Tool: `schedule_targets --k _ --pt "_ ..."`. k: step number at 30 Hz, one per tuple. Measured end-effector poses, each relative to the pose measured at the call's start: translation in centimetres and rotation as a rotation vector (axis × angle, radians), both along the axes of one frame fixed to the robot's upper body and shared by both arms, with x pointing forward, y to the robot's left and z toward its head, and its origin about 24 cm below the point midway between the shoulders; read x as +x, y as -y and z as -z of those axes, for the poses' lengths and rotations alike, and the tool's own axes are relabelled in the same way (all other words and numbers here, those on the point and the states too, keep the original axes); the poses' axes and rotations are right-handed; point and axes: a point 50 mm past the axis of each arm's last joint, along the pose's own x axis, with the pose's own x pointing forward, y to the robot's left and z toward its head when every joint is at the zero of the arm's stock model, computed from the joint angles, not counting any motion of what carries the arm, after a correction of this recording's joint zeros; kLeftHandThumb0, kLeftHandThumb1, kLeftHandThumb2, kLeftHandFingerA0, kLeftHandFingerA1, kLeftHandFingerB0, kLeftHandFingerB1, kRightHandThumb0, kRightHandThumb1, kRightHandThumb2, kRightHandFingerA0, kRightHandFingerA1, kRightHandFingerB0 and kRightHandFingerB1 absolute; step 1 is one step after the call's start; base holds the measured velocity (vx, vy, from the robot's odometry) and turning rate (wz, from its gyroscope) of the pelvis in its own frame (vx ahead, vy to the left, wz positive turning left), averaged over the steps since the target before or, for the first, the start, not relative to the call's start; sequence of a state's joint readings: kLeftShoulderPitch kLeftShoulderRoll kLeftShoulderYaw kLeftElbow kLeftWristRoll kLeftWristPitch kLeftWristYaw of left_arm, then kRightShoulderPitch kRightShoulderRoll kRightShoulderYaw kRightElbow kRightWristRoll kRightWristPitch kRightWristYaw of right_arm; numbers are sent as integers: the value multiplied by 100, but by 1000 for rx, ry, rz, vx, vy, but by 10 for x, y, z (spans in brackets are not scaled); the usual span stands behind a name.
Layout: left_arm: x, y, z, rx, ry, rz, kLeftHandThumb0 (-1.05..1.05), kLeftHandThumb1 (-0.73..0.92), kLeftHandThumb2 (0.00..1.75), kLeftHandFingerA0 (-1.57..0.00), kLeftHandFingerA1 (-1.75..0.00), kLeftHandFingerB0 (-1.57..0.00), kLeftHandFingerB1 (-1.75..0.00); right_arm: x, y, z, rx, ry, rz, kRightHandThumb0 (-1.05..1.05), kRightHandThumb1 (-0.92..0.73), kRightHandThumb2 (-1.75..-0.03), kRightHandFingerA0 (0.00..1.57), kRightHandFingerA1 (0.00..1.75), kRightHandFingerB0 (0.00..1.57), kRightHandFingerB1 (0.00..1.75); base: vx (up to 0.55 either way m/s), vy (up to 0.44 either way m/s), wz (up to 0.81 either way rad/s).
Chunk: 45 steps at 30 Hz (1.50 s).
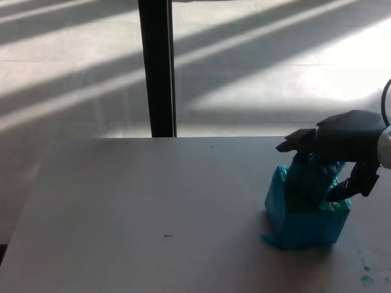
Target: The robot uses its right hand to pick up the small cube kept on the middle on the desk and place it on the bigger cube kept next to it
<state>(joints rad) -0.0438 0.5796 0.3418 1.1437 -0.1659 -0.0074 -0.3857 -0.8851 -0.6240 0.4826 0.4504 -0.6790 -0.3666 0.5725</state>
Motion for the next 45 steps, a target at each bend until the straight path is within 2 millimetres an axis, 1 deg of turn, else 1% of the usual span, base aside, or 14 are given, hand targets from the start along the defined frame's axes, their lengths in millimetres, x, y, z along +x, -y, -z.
schedule_targets --k 6,11,12,13,15,17,18,19,23,24,25,31,36,45 --pt "0 -1 -1 1 -1 -4 -68 70 61 -40 -56 -46 -40 -2 -4 -3 -20 11 -15 -87 -51 -85 0 3 0 8 0 0 0" --pt "-5 -1 2 -2 -20 -18 -69 70 61 -50 -63 -52 -43 -4 -5 -10 -26 32 -23 -81 -37 -76 0 0 0 9 0 0 0" --pt "-5 -1 2 -1 -21 -18 -70 70 61 -50 -62 -53 -42 -4 -5 -12 -21 37 -22 -83 -45 -56 0 0 0 7 0 0 0" --pt "-5 -1 2 0 -23 -17 -71 71 62 -50 -61 -52 -41 -4 -4 -14 -13 42 -20 -84 -38 -79 0 0 0 9 0 0 0" --pt "-6 -2 2 6 -30 -10 -71 70 61 -51 -61 -54 -42 -4 -2 -22 17 57 -10 -85 -39 -80 0 0 0 9 0 0 0" --pt "-8 -2 3 9 -38 -5 -75 55 78 -54 -66 -52 -49 -5 0 -30 41 71 -2 -87 -40 -81 0 0 0 8 0 0 0" --pt "-8 -2 3 10 -39 -7 -69 70 61 -51 -61 -54 -42 -5 1 -33 47 76 0 -86 -50 -56 0 0 0 9 0 0 0" --pt "-9 -2 3 12 -39 -9 -68 71 62 -49 -58 -53 -41 -6 1 -37 53 84 0 -89 -42 -82 0 0 0 6 0 0 0" --pt "-10 -2 2 16 -38 -8 -72 69 61 -48 -59 -52 -42 -7 9 -53 89 113 22 -88 -44 -82 0 0 0 5 0 0 0" --pt "-10 -3 2 17 -38 -8 -73 69 61 -49 -59 -51 -41 -7 13 -58 100 119 35 -85 -55 -57 0 0 0 1 0 0 0" --pt "-11 -3 2 18 -38 -8 -72 69 61 -48 -57 -50 -39 -8 18 -63 110 127 51 -93 -49 -85 0 0 0 2 0 0 0" --pt "-14 -3 3 14 -42 -20 -71 69 61 -44 -58 -48 -40 -19 52 -93 200 205 141 -101 -60 -95 0 1 0 0 0 0 0" --pt "-15 -3 4 11 -48 -23 -70 71 62 -44 -57 -45 -40 -31 111 -90 307 197 309 -94 -55 -92 0 5 0 0 0 0 0" --pt "-15 -3 4 11 -48 -21 -68 71 62 -42 -54 -43 -39 -68 189 -75 517 216 544 -85 -52 -84 0 7 0 0 0 0 0"
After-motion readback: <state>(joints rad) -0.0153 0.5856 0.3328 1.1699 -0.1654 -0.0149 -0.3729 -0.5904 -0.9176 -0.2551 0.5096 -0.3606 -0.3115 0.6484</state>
